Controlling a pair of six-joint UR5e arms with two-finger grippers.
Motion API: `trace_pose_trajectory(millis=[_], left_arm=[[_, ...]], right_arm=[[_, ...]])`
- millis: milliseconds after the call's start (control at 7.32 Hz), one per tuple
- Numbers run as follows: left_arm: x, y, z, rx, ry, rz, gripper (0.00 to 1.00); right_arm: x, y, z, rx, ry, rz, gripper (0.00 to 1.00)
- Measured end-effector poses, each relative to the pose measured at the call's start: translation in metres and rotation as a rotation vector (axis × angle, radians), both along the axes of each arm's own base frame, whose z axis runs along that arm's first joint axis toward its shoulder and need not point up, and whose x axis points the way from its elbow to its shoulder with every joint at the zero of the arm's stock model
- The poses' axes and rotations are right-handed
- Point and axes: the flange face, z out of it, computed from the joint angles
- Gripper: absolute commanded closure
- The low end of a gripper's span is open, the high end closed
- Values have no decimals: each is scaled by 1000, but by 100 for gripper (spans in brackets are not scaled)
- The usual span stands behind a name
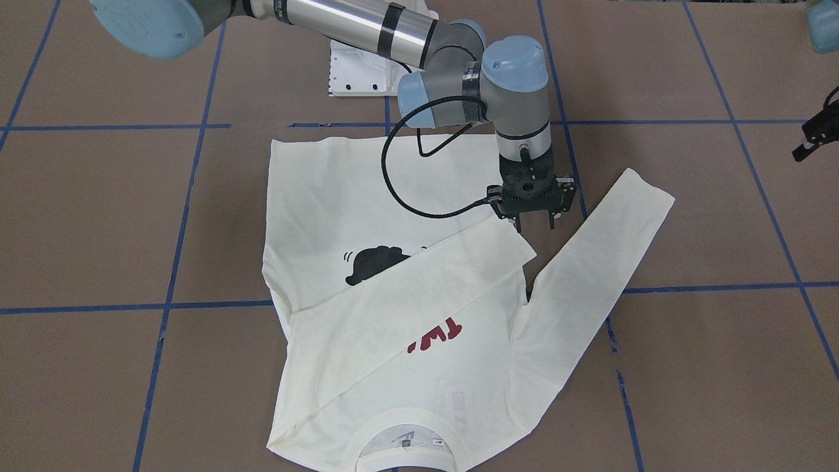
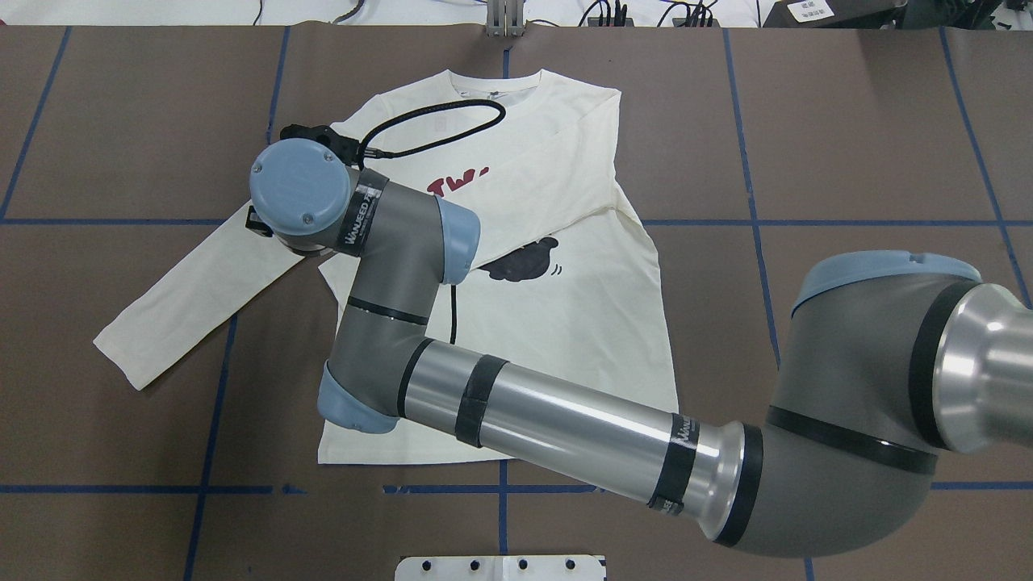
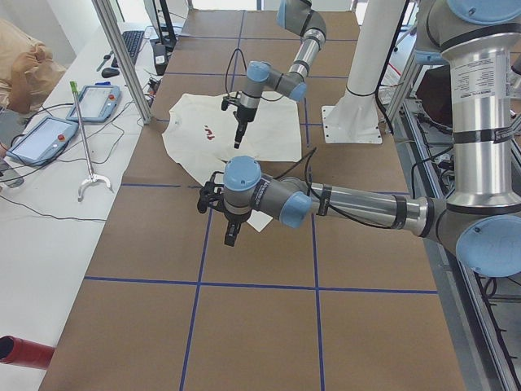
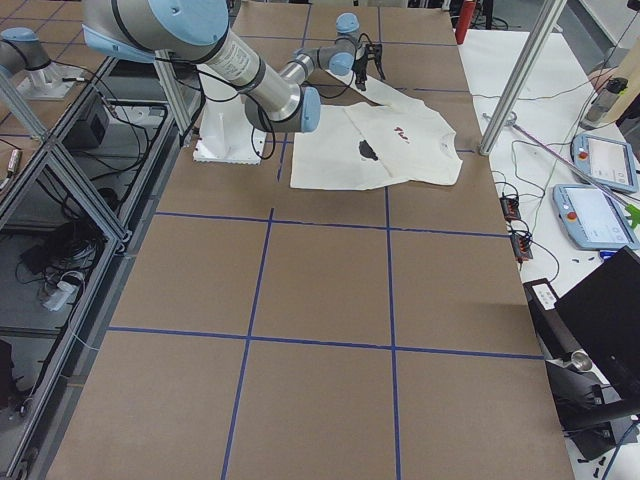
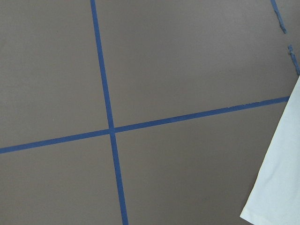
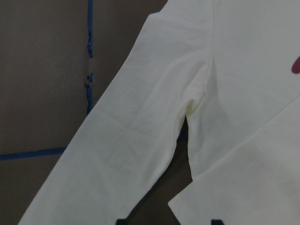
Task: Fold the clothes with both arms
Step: 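Lift the sleeve with the right gripper and fold it across the shirt body, then release the sleeve and raise the right gripper away from the shirt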
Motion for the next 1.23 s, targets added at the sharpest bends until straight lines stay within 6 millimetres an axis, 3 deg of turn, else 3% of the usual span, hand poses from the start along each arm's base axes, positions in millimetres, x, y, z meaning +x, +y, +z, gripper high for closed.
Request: trace_pose_trajectory(millis=[137, 273, 547, 683, 956, 1093, 1230], left_arm=[[27, 2, -1, -62, 16, -5, 0], [57, 6, 0, -133, 33, -16, 0], [117, 18, 8, -223, 43, -39, 0], [134, 23, 12, -242, 44, -49, 0], [137, 37, -5, -227, 83, -43, 0], [137, 43, -15, -221, 113, -22, 0], [138, 45, -11, -230, 128, -1, 0]], right_arm=[[30, -24, 1, -56, -14, -10, 3], [75, -48, 27, -131, -9, -37, 2], [179, -81, 119, -192, 11, -62, 2], [231, -89, 163, -185, 15, -78, 1], [331, -90, 213, -175, -3, -82, 1], [372, -92, 227, -175, 4, -72, 1], [398, -93, 245, -162, 26, -68, 1]])
